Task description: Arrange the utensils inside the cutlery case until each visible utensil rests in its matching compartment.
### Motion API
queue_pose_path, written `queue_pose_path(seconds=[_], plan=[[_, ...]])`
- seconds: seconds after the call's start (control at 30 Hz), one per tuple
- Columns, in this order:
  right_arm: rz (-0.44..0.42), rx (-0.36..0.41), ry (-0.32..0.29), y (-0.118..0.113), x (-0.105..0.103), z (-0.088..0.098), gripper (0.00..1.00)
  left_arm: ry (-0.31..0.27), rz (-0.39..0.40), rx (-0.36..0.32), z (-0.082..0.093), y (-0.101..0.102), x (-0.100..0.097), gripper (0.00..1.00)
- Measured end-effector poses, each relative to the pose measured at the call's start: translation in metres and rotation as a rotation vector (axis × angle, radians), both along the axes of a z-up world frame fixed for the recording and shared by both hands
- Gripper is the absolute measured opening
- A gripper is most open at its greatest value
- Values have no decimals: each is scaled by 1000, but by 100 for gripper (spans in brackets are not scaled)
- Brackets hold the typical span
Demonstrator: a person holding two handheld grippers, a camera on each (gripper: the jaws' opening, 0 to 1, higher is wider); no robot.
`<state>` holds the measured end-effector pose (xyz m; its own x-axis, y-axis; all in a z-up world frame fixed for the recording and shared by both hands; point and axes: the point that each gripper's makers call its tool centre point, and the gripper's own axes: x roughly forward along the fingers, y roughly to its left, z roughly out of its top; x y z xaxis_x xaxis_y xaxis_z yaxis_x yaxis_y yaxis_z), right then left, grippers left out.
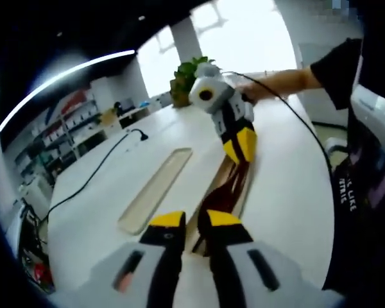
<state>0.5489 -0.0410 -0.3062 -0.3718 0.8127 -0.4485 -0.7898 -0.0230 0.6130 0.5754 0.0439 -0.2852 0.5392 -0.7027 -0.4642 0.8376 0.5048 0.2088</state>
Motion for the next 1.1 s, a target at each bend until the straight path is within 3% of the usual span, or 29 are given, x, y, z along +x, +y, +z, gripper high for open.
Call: queue_pose_path(seconds=[0.07,0.17,0.23,0.37,0.43,0.5,0.57,0.63,0.8,0.93,1.0,1.1], plan=[[21,-20,22,-1,-3,0,5,-3,-7,2,-1,-3,0,11],[28,-39,4,1,-1,-1,5,19,-18,13,-7,-7,0,7],[22,-66,37,0,-1,-3,5,49,-2,-6,-9,-7,3,1],[11,-61,61,-1,-2,-3,5,65,4,-23,-9,-9,6,1],[9,-13,76,-1,-4,2,9,62,1,-10,-11,-10,7,1],[18,-58,82,-8,-7,-1,11,62,-2,10,-14,-10,8,1],[34,-74,-4,-16,-3,-5,14,73,-8,1,-14,-12,6,1],[18,-75,-33,-23,1,-2,15,85,-11,-32,-10,-15,4,1],[-19,-52,-37,-32,8,6,14,76,-13,-33,-10,-18,5,1],[-49,-65,-106,-38,14,7,12,68,-9,10,-16,-18,7,1],[-119,-48,-238,-39,30,11,9,63,-6,24,-16,-15,8,1],[-161,-50,-364,-43,42,17,9,55,11,32,-13,-10,9,1]])
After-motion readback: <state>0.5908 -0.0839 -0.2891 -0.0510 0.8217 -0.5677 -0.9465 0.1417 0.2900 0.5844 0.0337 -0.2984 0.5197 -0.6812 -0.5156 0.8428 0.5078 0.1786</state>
